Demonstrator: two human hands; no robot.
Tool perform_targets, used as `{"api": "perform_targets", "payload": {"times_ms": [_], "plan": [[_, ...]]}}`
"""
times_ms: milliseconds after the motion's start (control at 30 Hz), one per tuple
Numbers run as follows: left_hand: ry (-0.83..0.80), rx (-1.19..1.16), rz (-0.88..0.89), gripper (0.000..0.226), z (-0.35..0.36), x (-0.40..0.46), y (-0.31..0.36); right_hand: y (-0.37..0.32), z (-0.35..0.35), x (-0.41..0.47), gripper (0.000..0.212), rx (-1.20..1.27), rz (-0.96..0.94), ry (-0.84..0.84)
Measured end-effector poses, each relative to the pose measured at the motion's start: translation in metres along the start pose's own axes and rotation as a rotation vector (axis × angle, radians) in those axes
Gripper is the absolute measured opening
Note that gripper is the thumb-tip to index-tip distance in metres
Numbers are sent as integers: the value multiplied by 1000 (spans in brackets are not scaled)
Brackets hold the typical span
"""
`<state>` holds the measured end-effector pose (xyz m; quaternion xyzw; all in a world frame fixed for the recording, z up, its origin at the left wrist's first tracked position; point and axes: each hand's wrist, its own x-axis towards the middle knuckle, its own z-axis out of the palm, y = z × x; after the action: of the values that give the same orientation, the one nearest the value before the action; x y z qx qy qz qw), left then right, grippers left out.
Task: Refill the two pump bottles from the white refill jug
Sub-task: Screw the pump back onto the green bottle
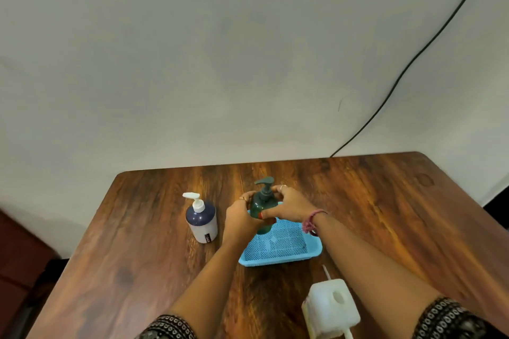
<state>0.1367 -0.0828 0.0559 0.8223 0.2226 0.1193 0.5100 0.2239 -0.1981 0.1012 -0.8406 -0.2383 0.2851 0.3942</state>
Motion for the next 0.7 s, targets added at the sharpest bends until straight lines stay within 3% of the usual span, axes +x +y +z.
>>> {"api": "perform_targets", "payload": {"times_ms": [300,700], "plan": [[19,46,-129,64,12,3,-53,23,38,19,73,-54,124,-96],[-60,54,-164,73,5,5,-62,28,49,29,76,-61,172,-107]]}}
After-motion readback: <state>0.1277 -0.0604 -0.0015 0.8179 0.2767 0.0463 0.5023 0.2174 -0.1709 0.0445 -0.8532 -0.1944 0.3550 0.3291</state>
